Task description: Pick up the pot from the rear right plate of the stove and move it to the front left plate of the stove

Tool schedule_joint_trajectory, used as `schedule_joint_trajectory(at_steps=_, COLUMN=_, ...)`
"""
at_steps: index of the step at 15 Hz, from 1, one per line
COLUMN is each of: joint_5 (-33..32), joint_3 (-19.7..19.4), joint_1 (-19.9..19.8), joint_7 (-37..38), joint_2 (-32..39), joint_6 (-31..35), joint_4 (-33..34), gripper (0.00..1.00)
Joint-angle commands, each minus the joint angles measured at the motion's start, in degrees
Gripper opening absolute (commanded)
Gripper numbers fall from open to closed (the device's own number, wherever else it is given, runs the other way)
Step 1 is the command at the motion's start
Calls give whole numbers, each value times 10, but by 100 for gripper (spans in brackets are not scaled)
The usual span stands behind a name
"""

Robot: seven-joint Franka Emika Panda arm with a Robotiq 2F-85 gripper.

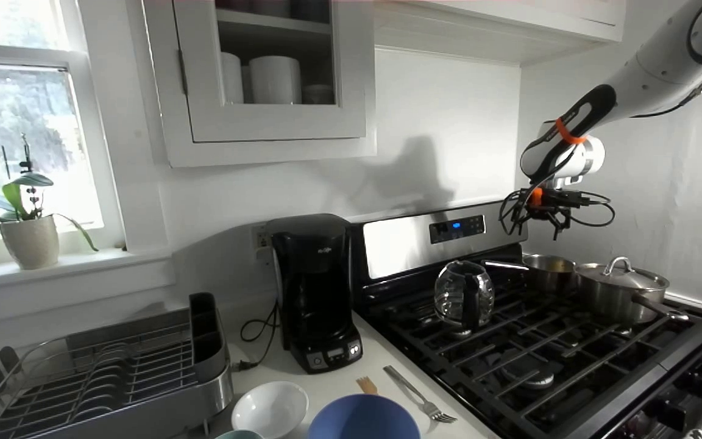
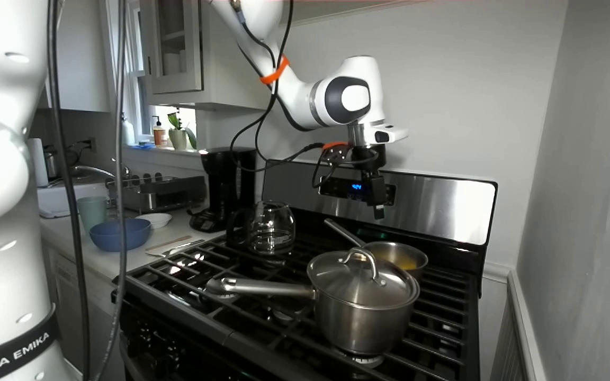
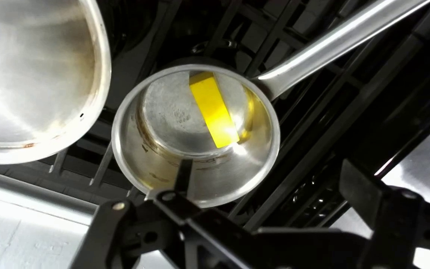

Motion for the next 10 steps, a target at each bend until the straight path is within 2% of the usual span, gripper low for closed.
schedule_joint_trajectory(at_steps=1, joint_5=35, joint_3=9, joint_1=1, joint_7=-40, joint_2=27, joint_6=-5, joint_4=13, gripper=100)
schedule_joint_trajectory(at_steps=8, joint_5=76, joint_3=24, joint_1=2, joint_7=-93, joint_2=94, joint_6=13, joint_4=51, gripper=100)
schedule_joint_trajectory(at_steps=9, joint_5=76, joint_3=23, joint_1=1, joint_7=-96, joint_2=103, joint_6=17, joint_4=59, gripper=97)
schedule_joint_trajectory(at_steps=10, joint_5=79, joint_3=23, joint_1=0, joint_7=-98, joint_2=109, joint_6=20, joint_4=67, gripper=89)
